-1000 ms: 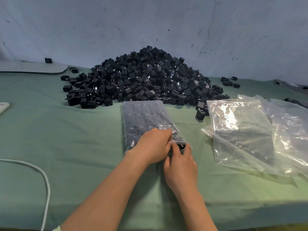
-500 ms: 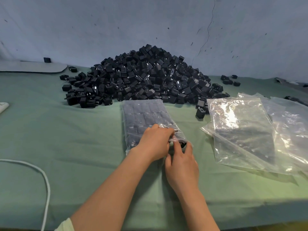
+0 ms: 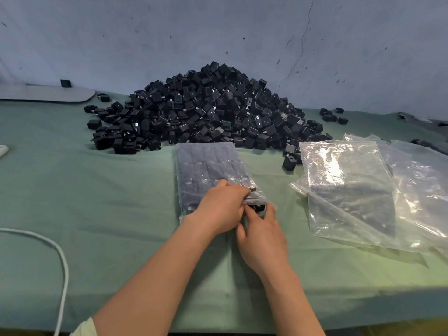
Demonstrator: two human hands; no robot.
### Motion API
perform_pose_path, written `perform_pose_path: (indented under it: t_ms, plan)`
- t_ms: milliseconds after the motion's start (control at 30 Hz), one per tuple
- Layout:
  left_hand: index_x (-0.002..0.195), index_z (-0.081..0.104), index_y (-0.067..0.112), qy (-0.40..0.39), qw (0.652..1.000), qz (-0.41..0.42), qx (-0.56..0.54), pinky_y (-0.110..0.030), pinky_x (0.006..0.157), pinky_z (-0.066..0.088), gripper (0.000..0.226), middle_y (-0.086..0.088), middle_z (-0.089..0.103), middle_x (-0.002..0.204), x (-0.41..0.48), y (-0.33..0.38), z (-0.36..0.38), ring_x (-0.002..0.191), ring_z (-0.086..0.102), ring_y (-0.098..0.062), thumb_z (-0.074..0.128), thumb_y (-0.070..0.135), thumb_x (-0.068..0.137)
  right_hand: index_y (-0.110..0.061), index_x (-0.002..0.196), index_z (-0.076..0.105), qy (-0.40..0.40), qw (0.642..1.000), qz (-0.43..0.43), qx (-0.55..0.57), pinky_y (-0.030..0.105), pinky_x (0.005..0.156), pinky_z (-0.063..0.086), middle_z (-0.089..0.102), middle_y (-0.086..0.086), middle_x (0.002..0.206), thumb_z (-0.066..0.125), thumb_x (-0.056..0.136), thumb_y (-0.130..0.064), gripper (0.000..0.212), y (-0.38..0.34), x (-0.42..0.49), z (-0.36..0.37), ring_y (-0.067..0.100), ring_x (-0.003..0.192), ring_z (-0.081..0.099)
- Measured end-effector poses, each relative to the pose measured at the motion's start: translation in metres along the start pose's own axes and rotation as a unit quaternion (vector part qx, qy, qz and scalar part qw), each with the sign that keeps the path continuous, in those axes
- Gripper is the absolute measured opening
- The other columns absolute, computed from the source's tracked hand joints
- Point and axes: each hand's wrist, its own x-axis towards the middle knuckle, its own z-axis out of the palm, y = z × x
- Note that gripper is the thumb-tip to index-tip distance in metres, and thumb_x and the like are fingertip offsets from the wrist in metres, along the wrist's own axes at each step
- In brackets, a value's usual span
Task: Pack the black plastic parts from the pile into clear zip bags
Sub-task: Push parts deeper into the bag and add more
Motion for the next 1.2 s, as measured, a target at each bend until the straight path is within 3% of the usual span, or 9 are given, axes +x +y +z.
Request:
perform_pose_path:
  t_ms: [100,200,300,433,667,1200]
  plan:
    - [0.118,0.056,0.018,-0.005,1.000,0.003,0.001,-0.038,0.090,0.043,0.030,0.003,0.061,0.116,-0.002,-0.002,0.003,0.111,0.039,-0.022,0.042,0.016,0.091,-0.030,0.132,0.051,0.039,0.997,-0.028,0.068,0.032,0.087,0.044,0.039,0.005,0.142,0.049,0.095,-0.028,0.037,0.009,-0.006,-0.005,0.026,0.113,0.055]
    - [0.119,0.055,0.017,0.006,0.999,0.025,0.022,-0.037,0.093,0.040,0.028,0.007,0.057,0.123,-0.004,-0.002,0.007,0.112,0.038,-0.023,0.045,0.022,0.093,-0.017,0.108,0.065,0.148,0.979,-0.001,0.140,0.033,0.081,0.041,0.063,0.003,0.111,0.055,0.091,-0.016,0.020,0.019,-0.007,-0.010,0.024,0.097,0.059]
    - [0.116,0.056,0.015,0.033,0.997,0.046,0.047,-0.033,0.098,0.036,0.028,0.004,0.056,0.124,-0.004,0.000,0.010,0.117,0.039,-0.021,0.048,0.029,0.093,-0.014,0.113,0.061,0.172,0.974,0.018,0.144,0.032,0.088,0.036,0.060,0.006,0.111,0.058,0.087,-0.012,0.026,0.023,0.003,-0.014,0.029,0.104,0.053]
    - [0.111,0.054,0.014,0.054,0.996,0.061,0.043,-0.031,0.093,0.038,0.021,0.002,0.057,0.120,-0.003,0.006,0.015,0.116,0.044,-0.018,0.048,0.025,0.093,-0.020,0.135,0.049,0.067,0.995,-0.005,0.074,0.030,0.102,0.029,0.050,0.004,0.131,0.055,0.088,-0.013,0.048,0.027,0.017,-0.010,0.027,0.120,0.044]
    - [0.116,0.055,0.017,0.077,0.995,0.054,0.036,-0.030,0.091,0.041,0.026,0.004,0.056,0.122,-0.004,0.007,0.022,0.117,0.044,-0.016,0.047,0.027,0.093,-0.018,0.124,0.057,0.115,0.988,0.029,0.101,0.036,0.095,0.037,0.058,0.006,0.120,0.055,0.091,-0.016,0.033,0.030,0.031,-0.006,0.029,0.111,0.049]
    - [0.113,0.050,0.018,0.124,0.988,-0.012,0.091,-0.032,0.081,0.038,0.022,0.000,0.051,0.117,0.004,0.020,0.028,0.108,0.046,-0.022,0.044,0.014,0.092,-0.014,0.112,0.060,0.112,0.987,0.055,0.103,0.038,0.090,0.042,0.061,0.009,0.110,0.055,0.088,-0.016,0.024,0.031,0.046,-0.006,0.028,0.107,0.054]
